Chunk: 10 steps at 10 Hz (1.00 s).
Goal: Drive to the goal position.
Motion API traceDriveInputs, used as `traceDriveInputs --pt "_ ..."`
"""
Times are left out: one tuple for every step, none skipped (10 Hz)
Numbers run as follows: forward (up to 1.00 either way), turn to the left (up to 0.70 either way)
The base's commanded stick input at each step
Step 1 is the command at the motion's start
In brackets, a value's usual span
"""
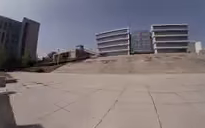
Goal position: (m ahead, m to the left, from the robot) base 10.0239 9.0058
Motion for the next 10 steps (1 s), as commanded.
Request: traceDriveInputs --pt "0.7 0.0" --pt "0.7 0.0" --pt "0.7 0.0" --pt "0.7 0.0" --pt "0.7 0.0" --pt "0.7 0.0" --pt "0.7 0.0" --pt "0.7 0.0" --pt "0.7 0.0" --pt "0.7 0.0"
